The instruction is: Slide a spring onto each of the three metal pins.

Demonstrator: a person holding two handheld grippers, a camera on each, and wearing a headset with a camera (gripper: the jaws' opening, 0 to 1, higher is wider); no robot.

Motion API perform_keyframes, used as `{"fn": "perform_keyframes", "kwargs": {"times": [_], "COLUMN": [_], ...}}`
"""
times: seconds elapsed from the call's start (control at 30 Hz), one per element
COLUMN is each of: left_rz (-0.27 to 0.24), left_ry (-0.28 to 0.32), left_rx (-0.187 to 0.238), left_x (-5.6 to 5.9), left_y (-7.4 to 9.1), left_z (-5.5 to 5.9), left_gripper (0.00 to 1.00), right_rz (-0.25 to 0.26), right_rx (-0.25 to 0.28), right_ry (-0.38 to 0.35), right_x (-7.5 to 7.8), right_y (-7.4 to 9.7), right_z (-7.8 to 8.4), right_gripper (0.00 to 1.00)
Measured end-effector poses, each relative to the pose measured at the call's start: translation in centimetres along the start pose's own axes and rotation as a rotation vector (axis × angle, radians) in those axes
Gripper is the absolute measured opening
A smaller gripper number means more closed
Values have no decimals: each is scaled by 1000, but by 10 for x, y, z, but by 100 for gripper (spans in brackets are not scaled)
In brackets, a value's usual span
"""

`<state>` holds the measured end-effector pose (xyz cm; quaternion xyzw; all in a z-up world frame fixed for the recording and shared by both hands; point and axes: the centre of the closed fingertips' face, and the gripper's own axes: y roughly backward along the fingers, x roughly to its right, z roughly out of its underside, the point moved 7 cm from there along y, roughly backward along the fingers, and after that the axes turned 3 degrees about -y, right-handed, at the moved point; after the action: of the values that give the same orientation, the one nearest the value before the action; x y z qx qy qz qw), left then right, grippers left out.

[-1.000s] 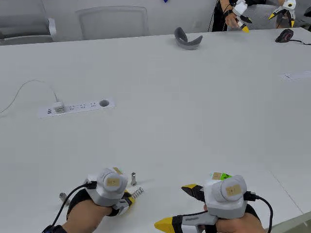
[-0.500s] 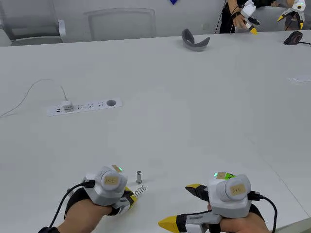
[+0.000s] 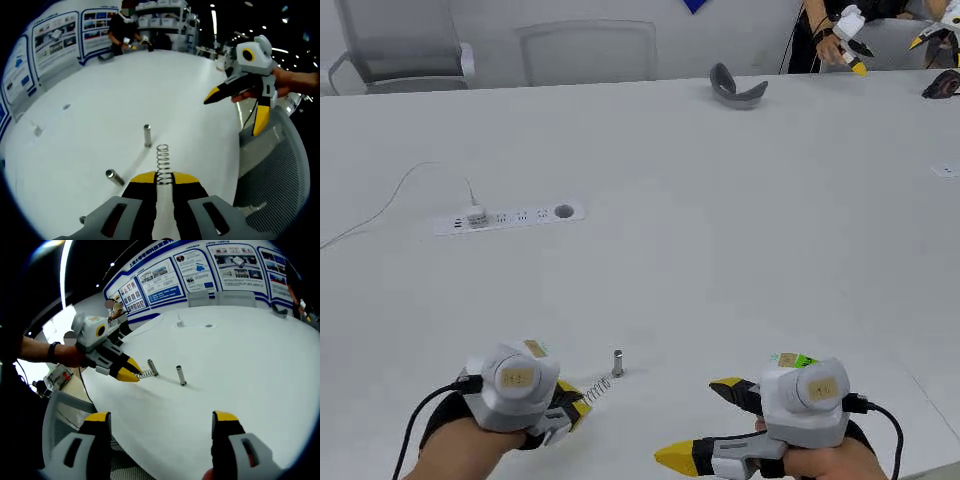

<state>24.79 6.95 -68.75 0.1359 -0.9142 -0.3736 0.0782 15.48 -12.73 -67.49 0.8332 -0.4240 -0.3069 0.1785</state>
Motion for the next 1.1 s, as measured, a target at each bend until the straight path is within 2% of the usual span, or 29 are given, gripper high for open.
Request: {"fn": "perform_keyframes", "kwargs": {"times": [0.27, 0.5, 0.9, 1.1], "left_rz": [-29, -42, -28, -15], "left_ry": [-12, -11, -54, -82], "left_rx": [4, 9, 11, 28], "left_x": [-8, -7, 2, 7], "left_y": [32, 42, 50, 53], "left_z": [10, 15, 11, -1], "left_gripper": [11, 11, 11, 11], "right_rz": [-8, -26, -79, -146], "right_rx": [-5, -12, 1, 35], "right_ry": [-1, 6, 31, 12], "right_x": [1, -2, -10, -18], "right_y": [0, -5, -17, -26], "right_z": [1, 0, -16, -31], "right_gripper": [84, 83, 80, 72]}}
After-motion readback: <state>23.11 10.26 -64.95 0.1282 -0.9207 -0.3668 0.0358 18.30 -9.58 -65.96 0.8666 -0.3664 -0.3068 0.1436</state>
